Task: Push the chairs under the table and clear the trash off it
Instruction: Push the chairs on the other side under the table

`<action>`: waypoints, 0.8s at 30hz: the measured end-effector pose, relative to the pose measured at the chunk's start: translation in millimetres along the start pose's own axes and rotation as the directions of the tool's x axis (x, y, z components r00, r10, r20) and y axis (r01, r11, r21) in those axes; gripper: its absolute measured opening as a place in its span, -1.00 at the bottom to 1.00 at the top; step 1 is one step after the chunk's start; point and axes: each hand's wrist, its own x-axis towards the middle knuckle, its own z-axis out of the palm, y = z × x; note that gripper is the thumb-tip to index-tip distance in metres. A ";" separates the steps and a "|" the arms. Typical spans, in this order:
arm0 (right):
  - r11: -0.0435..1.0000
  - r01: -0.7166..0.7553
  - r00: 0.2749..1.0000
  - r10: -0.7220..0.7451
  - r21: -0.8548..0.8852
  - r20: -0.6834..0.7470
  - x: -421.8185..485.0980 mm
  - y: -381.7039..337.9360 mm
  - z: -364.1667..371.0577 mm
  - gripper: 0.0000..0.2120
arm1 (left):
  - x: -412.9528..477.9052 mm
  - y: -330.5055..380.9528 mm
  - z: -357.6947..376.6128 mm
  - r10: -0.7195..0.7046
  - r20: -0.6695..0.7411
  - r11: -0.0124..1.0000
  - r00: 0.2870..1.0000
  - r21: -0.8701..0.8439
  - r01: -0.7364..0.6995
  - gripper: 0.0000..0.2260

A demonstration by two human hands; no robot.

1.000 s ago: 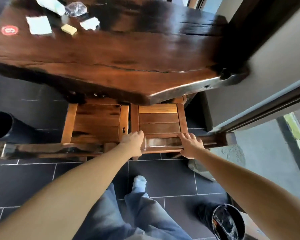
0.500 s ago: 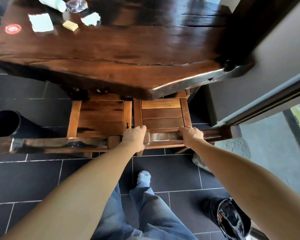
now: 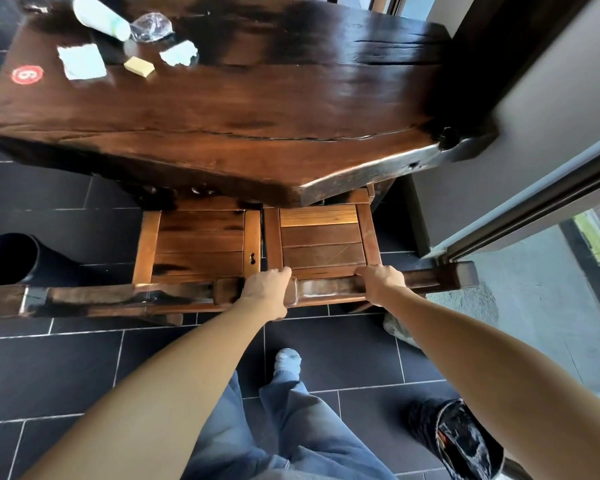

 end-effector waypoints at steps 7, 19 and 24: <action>0.999 0.039 0.999 -0.039 -0.025 0.003 -6.9 1.5 -0.1 -0.49 | -7.6 1.7 4.9 0.010 -0.001 1.000 1.000 0.009 -0.010 -0.47; 1.000 0.006 1.000 -0.006 -0.010 0.026 -27.8 -2.3 15.8 -0.52 | -19.2 2.5 7.5 0.070 0.037 0.987 0.997 0.140 -0.075 -0.47; 1.000 0.005 1.000 -0.005 -0.008 0.018 -35.1 -0.7 21.5 -0.51 | -26.3 6.7 8.7 0.068 0.058 0.976 0.996 0.203 -0.078 -0.44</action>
